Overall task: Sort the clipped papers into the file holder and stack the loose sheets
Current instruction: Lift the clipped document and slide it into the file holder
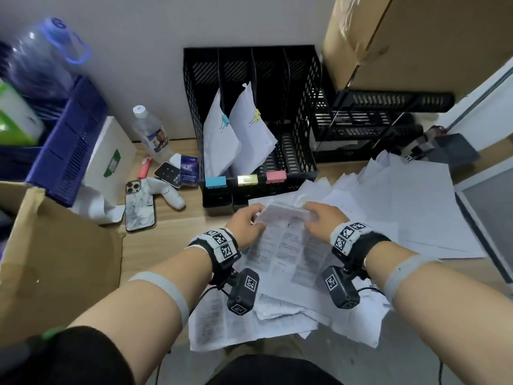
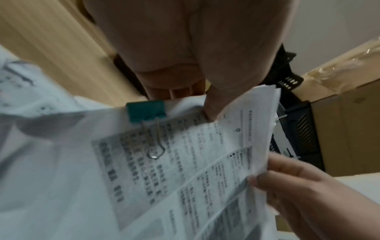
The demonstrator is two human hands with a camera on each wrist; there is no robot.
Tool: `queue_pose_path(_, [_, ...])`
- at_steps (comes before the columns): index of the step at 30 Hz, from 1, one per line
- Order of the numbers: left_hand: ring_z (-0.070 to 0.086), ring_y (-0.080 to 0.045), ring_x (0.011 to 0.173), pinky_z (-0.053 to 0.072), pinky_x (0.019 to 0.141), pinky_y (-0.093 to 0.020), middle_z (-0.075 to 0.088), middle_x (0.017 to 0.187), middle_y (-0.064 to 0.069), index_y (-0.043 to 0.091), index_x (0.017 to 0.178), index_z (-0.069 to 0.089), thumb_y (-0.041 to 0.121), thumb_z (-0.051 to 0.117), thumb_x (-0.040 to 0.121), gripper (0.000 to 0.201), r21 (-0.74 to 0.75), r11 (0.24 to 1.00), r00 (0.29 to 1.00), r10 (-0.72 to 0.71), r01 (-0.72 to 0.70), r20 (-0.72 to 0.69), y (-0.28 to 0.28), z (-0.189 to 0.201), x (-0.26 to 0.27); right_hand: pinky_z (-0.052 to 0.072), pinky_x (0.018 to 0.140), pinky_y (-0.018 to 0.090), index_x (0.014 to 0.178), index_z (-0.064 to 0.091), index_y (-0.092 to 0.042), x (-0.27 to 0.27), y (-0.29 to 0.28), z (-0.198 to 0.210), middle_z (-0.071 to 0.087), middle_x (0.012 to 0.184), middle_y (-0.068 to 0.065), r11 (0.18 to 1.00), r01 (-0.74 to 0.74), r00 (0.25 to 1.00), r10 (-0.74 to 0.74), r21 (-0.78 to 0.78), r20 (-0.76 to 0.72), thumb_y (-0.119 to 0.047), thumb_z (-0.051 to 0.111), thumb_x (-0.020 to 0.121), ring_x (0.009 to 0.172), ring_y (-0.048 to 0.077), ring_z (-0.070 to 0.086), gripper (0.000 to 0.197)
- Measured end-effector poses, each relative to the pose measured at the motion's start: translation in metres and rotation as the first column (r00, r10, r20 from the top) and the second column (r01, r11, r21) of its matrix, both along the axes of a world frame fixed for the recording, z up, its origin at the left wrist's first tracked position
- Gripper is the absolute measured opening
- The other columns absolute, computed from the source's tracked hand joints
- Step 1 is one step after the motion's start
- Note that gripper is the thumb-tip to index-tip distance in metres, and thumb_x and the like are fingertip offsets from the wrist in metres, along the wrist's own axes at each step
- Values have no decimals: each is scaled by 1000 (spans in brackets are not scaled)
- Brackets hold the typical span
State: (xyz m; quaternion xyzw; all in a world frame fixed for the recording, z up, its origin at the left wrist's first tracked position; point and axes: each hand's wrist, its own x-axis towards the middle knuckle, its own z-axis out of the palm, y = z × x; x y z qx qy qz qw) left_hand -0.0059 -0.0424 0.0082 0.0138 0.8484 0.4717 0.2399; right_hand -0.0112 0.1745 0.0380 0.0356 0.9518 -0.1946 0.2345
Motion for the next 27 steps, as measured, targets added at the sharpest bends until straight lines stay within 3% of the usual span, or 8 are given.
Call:
queue_pose_path(2, [62, -22, 80, 52, 69, -29, 65, 87, -5, 20, 94, 65, 21, 67, 91, 4, 1, 997, 997, 74, -74, 4, -6, 9, -6, 47, 68, 28, 86, 68, -15, -4, 5, 2, 69, 90, 9, 997, 18, 1000, -16, -80, 24, -10, 50, 87, 93, 33, 65, 18])
queue_pose_path(4, [61, -16, 78, 50, 68, -26, 65, 85, 1, 21, 93, 68, 27, 76, 84, 14, 10, 991, 990, 130, -131, 58, -17, 9, -10, 49, 72, 31, 90, 68, -14, -7, 10, 3, 69, 96, 12, 986, 81, 997, -80, -147, 15, -9, 51, 90, 96, 32, 65, 18])
queue_pose_path(9, [74, -29, 96, 59, 89, -51, 78, 100, -8, 15, 98, 73, 17, 80, 79, 20, 52, 957, 917, 256, -285, 306, -44, 1, -2, 41, 60, 21, 98, 70, -11, 1, 18, 2, 67, 96, 11, 926, 250, 968, -234, -282, 91, -5, 50, 91, 85, 23, 56, 23])
queue_pose_path(13, [75, -29, 97, 57, 94, -49, 78, 101, -12, 6, 101, 72, 6, 72, 87, 14, 126, 908, 856, 319, -398, 407, -50, -2, 4, 42, 63, 23, 103, 71, -5, 7, 19, -7, 70, 109, 18, 891, 345, 938, -322, -295, 125, -3, 49, 89, 88, 25, 58, 25])
queue_pose_path(17, [74, -29, 95, 61, 85, -41, 76, 107, -14, 9, 98, 71, 2, 68, 90, 12, 162, 872, 829, 359, -462, 429, -47, -4, 9, 50, 82, 32, 104, 70, -3, 11, 16, -7, 70, 112, 19, 887, 363, 931, -337, -285, 139, -2, 48, 89, 106, 34, 62, 26])
queue_pose_path(20, [75, -25, 88, 63, 71, -34, 76, 108, -15, 4, 104, 70, 1, 70, 89, 16, 179, 868, 818, 340, -463, 465, -42, -3, 15, 45, 65, 24, 105, 69, -4, 12, 12, -2, 71, 110, 15, 880, 363, 932, -337, -306, 135, -3, 47, 90, 98, 30, 62, 27])
queue_pose_path(22, [76, -26, 88, 63, 77, -39, 76, 107, -14, 6, 107, 70, 3, 72, 87, 21, 188, 872, 805, 308, -452, 507, -38, -2, 19, 41, 58, 20, 105, 69, -6, 10, 9, 5, 70, 106, 11, 865, 362, 932, -343, -347, 117, -3, 47, 91, 91, 24, 59, 27])
queue_pose_path(27, [75, -29, 93, 63, 77, -42, 76, 105, -13, 11, 111, 66, 11, 70, 91, 20, 218, 908, 842, 213, -358, 496, -29, 10, 25, 44, 65, 22, 112, 63, -12, 0, 2, 23, 66, 99, 5, 815, 345, 906, -419, -466, -63, -9, 56, 91, 89, 21, 61, 22])
